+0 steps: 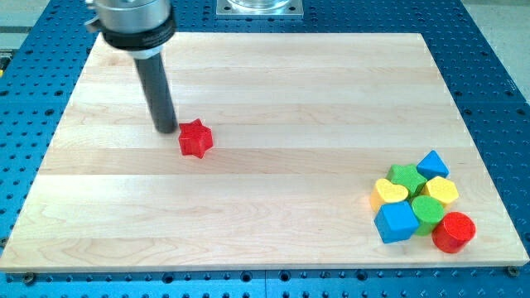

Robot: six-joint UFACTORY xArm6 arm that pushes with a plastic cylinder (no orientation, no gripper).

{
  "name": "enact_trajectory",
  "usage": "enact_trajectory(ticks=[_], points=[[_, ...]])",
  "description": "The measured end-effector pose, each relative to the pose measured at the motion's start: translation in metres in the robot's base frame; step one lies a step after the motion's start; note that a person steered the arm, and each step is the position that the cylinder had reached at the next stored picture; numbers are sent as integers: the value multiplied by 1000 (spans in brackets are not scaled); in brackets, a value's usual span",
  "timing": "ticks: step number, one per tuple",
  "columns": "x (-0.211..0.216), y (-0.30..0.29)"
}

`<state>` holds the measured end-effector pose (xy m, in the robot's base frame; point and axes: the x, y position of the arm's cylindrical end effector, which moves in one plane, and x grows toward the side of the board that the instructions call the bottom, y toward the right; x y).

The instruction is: Move the red star into the heart

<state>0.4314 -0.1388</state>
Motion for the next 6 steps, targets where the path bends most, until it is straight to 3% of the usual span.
enact_trajectory(ticks=[2, 3, 4, 5, 6], points=[[80, 220], [61, 161], [102, 155], [108, 236], [108, 224]])
